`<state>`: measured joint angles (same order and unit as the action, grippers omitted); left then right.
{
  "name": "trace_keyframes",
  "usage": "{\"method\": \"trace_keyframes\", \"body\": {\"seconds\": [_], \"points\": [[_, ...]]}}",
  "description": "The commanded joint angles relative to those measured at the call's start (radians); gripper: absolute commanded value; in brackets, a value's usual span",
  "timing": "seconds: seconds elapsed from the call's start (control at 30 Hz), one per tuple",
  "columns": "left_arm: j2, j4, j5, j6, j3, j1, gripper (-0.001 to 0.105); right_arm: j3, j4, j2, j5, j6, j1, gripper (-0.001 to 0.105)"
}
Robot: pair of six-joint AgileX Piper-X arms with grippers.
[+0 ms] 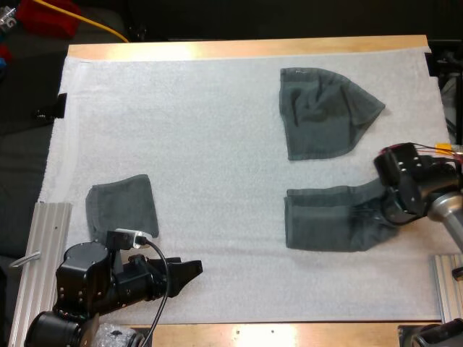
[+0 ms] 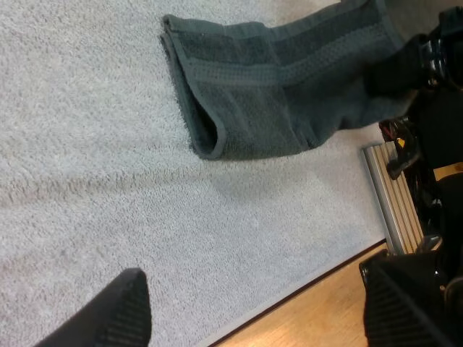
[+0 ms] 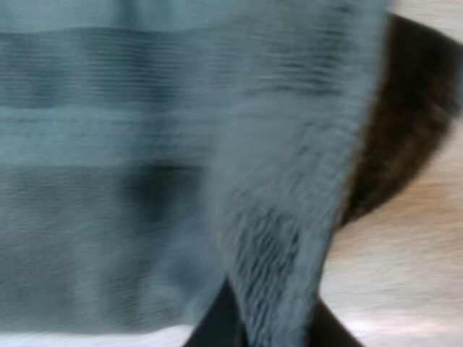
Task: Pick towel from pile, fold and stack
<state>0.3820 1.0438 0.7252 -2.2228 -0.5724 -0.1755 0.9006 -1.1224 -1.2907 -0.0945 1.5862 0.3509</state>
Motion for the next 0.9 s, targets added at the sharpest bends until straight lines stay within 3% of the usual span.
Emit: {"method": "trace_keyframes", "body": {"seconds": [0.0,0.1,0.3,0.4,0.87], "points": [[-0.003,-0.002,-0.012,0.006,-0.006,0.002,0.06,0.009,0.018,0.007,0.038,-0.021,0.025,0.003],[-0.003,-0.002,-0.012,0.006,-0.006,0.002,0.06,0.009,0.073,0.007,0.118,-0.084,0.097,0.003],[-0.003,-0.002,-0.012,0.006,-0.006,0.002,0.06,0.009,0.175,-0.033,0.139,-0.22,0.185,0.003],[-0.003,-0.002,-0.012,0.006,-0.006,0.002,0.06,0.009,0.181,-0.086,0.211,-0.223,0.193,0.003],[-0.003,-0.002,-0.012,0.006,-0.006,0.002,0.06,0.009,0.224,-0.233,0.282,-0.255,0.201,0.003]]}}
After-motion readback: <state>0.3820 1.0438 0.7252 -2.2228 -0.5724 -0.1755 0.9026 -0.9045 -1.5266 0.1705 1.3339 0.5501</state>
